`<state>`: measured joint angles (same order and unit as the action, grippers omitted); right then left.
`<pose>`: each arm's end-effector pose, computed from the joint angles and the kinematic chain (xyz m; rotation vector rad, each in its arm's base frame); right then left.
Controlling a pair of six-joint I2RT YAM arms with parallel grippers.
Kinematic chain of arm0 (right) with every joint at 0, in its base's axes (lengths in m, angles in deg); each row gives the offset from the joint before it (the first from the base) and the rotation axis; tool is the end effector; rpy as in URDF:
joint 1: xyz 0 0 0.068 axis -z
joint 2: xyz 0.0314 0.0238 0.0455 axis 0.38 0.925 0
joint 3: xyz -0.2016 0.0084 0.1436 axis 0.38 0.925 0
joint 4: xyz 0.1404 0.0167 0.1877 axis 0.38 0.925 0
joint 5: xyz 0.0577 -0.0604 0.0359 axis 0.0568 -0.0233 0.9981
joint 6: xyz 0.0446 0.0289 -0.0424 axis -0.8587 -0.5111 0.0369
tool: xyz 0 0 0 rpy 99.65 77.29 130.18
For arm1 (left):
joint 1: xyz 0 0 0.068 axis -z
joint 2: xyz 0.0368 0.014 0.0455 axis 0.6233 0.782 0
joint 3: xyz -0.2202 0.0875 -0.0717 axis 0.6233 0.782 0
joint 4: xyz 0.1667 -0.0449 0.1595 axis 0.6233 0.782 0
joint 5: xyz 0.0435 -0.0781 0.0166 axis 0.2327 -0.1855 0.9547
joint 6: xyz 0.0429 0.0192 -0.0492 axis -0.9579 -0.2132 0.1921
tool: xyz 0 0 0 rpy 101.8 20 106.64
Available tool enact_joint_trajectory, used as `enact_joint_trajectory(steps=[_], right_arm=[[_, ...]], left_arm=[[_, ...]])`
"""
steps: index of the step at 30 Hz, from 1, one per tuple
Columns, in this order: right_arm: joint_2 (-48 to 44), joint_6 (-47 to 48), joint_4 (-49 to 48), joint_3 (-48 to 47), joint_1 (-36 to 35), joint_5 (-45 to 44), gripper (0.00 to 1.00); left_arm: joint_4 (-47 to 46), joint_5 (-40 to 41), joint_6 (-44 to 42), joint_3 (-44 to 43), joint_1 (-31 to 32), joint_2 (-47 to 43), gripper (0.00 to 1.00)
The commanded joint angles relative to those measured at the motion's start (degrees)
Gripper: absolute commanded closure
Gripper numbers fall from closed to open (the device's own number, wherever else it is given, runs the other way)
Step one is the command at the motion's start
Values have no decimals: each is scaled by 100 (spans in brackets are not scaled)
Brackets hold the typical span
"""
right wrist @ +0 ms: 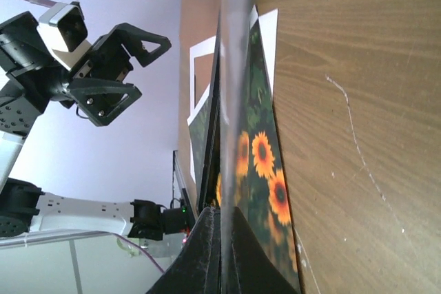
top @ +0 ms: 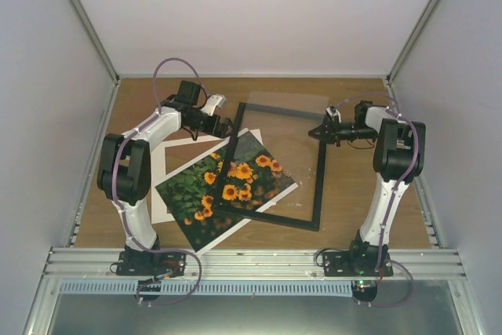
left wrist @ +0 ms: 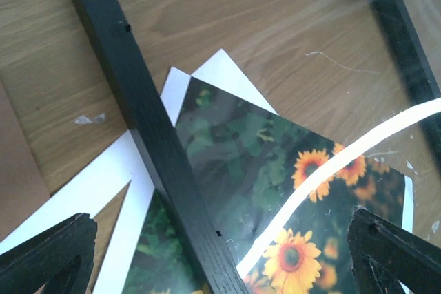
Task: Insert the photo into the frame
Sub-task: Place the photo frame item in the photo frame.
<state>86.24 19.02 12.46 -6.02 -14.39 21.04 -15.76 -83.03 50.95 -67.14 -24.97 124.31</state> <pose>0.3512 0.0040 0.1339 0.0706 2.4319 1.8336 0.3532 -0.1162 0.1922 0.6225 2.4600 -0.8039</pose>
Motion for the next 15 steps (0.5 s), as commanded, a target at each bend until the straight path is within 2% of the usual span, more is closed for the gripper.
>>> enact_joint_trajectory(steps=[1,6,15], right_arm=[[114,-651,-747,-65,-20,178,100],[518,-308,-358,-709,251,-896,100],[626,342,148,-1412,490,-2633,99]], left_arm=[[-79,-111,196,-281,-152,270,1],[-147,-90,217,-503,-138,518,1],[-195,-110,153,-1018,142,864,1]])
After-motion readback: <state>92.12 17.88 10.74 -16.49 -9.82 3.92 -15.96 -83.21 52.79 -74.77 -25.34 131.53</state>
